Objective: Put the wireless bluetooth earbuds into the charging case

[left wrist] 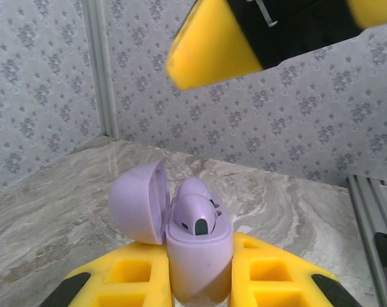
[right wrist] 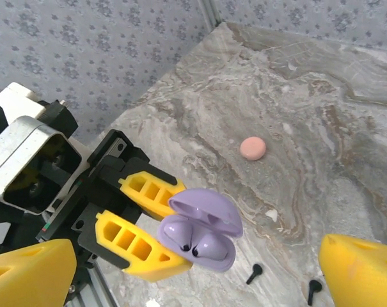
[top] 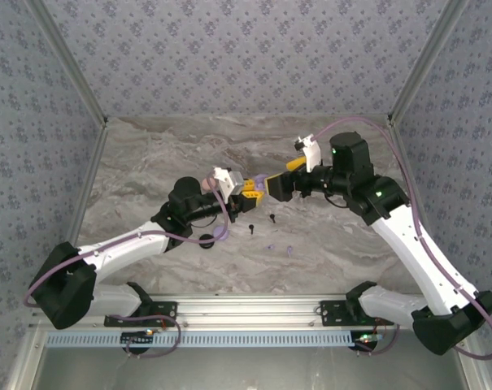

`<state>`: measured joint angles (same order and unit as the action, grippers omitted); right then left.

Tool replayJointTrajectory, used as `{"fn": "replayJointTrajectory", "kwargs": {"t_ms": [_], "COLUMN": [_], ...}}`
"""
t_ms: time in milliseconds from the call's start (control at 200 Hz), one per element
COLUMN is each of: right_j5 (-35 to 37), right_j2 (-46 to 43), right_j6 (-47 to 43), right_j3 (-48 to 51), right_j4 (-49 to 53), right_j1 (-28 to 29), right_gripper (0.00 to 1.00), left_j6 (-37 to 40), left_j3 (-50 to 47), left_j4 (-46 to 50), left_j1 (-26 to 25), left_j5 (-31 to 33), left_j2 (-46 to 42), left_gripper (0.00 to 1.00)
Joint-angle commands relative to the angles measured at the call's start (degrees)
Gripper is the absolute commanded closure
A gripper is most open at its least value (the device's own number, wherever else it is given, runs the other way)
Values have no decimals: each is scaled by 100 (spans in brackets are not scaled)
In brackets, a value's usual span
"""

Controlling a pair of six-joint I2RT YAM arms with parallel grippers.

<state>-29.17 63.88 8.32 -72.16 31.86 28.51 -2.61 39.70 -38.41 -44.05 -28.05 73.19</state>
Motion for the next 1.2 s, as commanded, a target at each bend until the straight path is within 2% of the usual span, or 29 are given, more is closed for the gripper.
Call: {"fn": "replayJointTrajectory", "kwargs": {"t_ms": [0,210,555,989,1069,1194], "right_j5": [-826,-1537,-1954,-1460,-1038,107], "right_j2": [252,614,568,55,31,-211], "right_j6": [101,210,107,-38,-91,-55], "right_j3": [182,133,-27,277,217,128], "right_j4": [-386,-651,-325,-71,67,130], "right_j1": [-30,116,268,334,314,209], "right_gripper": [0,0,0,0,0,0], "left_j6": [-107,-120,-100,-138,-144,-150], "left_j3": [235,240,240,210,212,187], "left_j4": [-190,-114,-20,18,24,189], "left_j1": [-46,-47,-50,-49,-50,-43], "left_j5": [-430,-504,-264,-126,-124,8], "left_j2": [-155,-165,-139,-70,-90,-173], "left_gripper": [100,100,100,100,100,100]}}
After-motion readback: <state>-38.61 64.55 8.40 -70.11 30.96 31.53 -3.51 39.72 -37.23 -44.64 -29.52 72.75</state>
